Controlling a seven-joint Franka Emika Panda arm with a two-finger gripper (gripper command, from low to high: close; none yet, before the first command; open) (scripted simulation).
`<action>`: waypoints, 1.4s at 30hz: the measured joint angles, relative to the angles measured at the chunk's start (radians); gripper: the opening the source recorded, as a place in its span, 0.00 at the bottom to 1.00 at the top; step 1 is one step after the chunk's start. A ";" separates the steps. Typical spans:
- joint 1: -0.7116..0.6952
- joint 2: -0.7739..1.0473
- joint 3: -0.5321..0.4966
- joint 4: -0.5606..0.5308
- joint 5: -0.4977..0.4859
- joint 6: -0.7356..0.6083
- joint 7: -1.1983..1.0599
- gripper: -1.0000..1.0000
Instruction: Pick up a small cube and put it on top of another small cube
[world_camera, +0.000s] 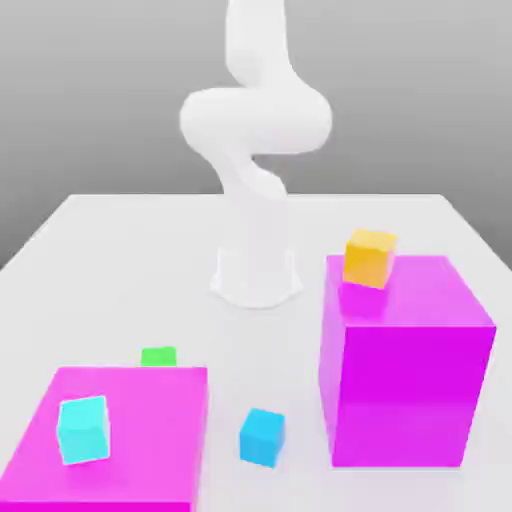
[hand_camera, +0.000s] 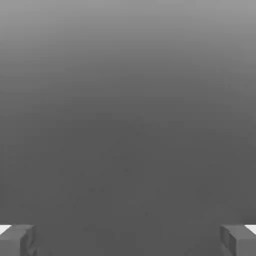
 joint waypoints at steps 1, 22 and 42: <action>-0.006 0.028 -0.018 -0.033 -0.009 0.026 -0.022 0.50; -0.078 0.747 -0.332 -0.599 0.122 0.625 -0.675 0.50; -0.355 0.947 0.039 -0.554 0.493 0.776 -0.946 0.00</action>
